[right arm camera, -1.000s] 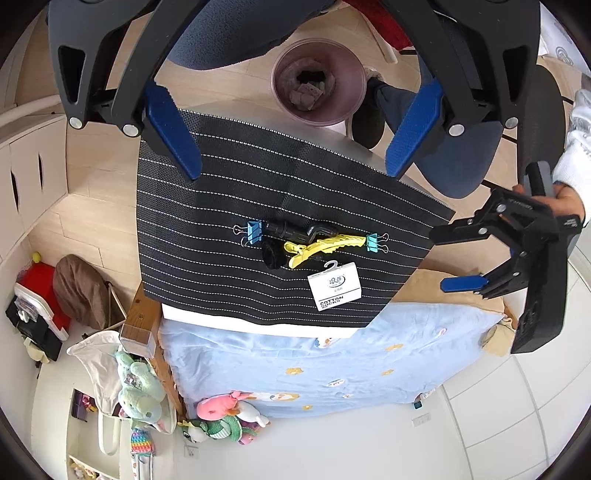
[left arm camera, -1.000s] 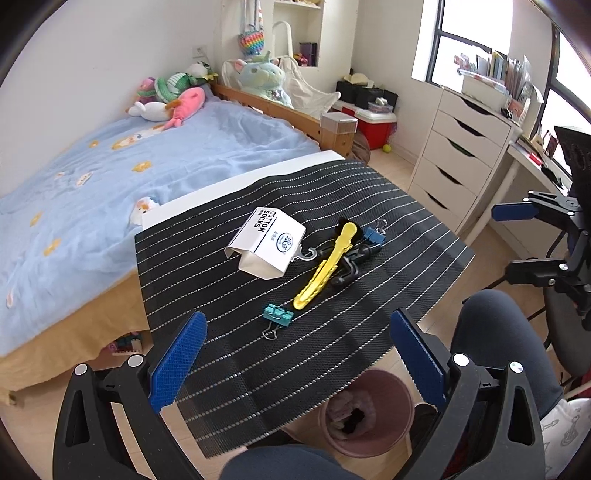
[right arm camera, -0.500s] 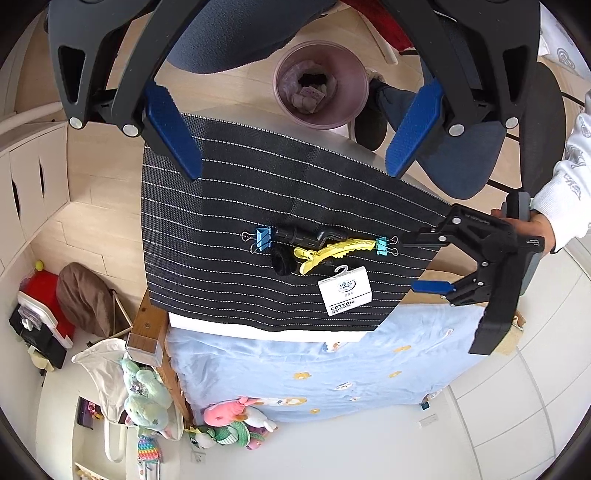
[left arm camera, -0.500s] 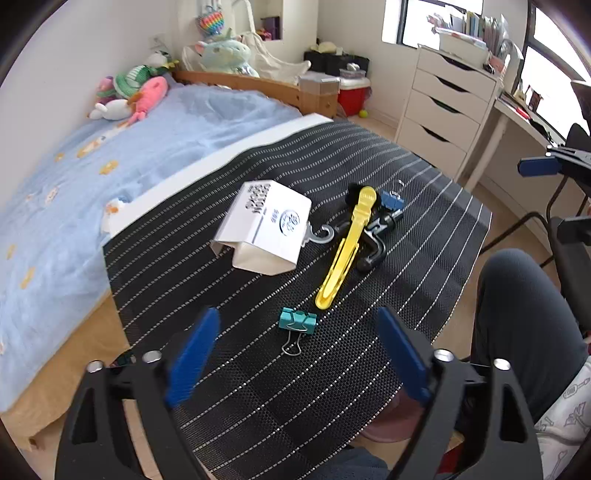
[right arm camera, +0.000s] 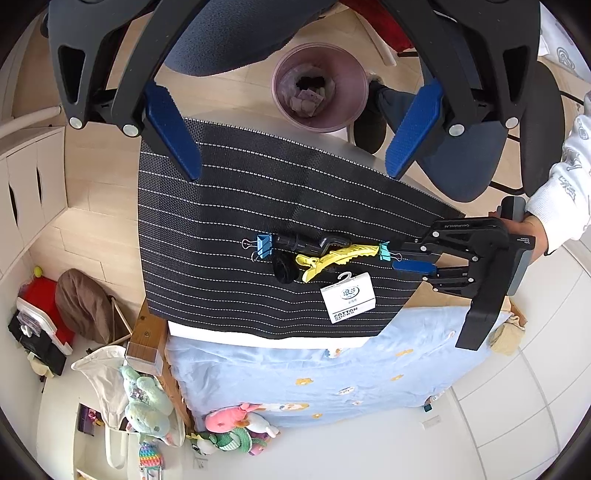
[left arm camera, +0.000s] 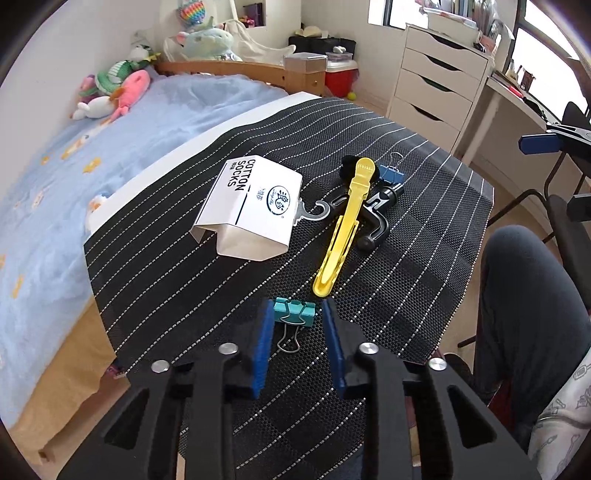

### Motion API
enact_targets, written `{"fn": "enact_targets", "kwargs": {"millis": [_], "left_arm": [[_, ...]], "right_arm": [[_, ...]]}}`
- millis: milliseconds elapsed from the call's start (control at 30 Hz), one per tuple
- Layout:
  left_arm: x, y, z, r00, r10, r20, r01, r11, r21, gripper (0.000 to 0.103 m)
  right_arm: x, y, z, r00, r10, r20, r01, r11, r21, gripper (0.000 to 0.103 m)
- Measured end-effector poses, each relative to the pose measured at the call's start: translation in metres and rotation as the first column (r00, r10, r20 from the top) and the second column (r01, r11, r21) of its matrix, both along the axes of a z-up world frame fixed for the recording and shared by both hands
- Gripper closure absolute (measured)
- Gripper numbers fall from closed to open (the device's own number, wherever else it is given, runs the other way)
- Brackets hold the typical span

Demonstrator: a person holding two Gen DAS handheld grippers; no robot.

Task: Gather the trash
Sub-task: 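Grasp the teal binder clip with the left gripper while the right gripper grasps the blue binder clip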

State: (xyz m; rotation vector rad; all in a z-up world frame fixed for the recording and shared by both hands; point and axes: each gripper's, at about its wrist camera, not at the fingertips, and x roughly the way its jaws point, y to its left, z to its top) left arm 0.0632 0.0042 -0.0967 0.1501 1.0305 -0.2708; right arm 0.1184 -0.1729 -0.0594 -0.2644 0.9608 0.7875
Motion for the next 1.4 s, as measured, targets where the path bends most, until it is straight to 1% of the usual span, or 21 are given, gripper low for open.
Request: {"fn": "enact_targets", "kwargs": {"millis": [67,100,367,600,900,1100,1200,1267,1333,1367,1400], "left_arm": [[0.0,0.0,-0.001,1.0,0.004,-0.003,-0.004,1.0,0.003,0.086],[0.001,0.0,-0.001,1.0,0.005,-0.003,-0.005,1.0,0.005,0.09],[-0.001,-0.001,0.001,0.999,0.043,-0.009,-0.043,0.999,0.004,0.09],[-0.007,-0.002,0.014,0.997,0.08,0.01,-0.08,0.997,-0.017,0.09],[-0.011,-0.004,0.027,0.994,0.11,0.026,-0.109,0.993,-0.035,0.09],[-0.014,-0.004,0.032,0.993,0.116,0.035,-0.114,0.993,-0.04,0.09],[-0.017,-0.003,0.033,0.992,0.122,0.038,-0.12,0.992,-0.044,0.09],[-0.018,-0.003,0.033,0.991,0.125,0.037,-0.123,0.991,-0.046,0.09],[-0.018,-0.002,0.032,0.991,0.128,0.035,-0.127,0.991,-0.047,0.09],[-0.018,-0.002,0.032,0.991,0.13,0.035,-0.128,0.991,-0.048,0.09],[-0.019,-0.001,0.032,0.991,0.133,0.034,-0.131,0.99,-0.05,0.09]], "right_arm": [[0.0,0.0,0.0,1.0,0.0,0.0,0.0,1.0,0.0,0.005],[0.0,0.001,0.0,1.0,0.0,-0.001,0.0,1.0,0.0,0.005],[0.006,0.002,-0.002,1.0,-0.007,0.0,0.007,1.0,-0.004,0.005],[0.021,0.005,-0.002,1.0,-0.005,0.009,0.005,1.0,-0.006,0.005],[0.052,0.014,0.0,1.0,-0.002,0.0,0.002,1.0,0.001,0.005],[0.078,0.024,-0.008,1.0,0.005,-0.024,-0.005,1.0,-0.012,0.005],[0.092,0.029,-0.015,0.999,0.009,-0.05,-0.01,1.0,-0.011,0.005],[0.103,0.033,-0.021,0.997,0.011,-0.075,-0.011,1.0,-0.009,0.007],[0.112,0.036,-0.028,0.994,0.01,-0.111,-0.011,1.0,-0.008,0.017],[0.116,0.038,-0.031,0.992,0.01,-0.127,-0.011,1.0,-0.007,0.019],[0.12,0.039,-0.034,0.99,0.011,-0.138,-0.012,1.0,-0.006,0.024]]}}
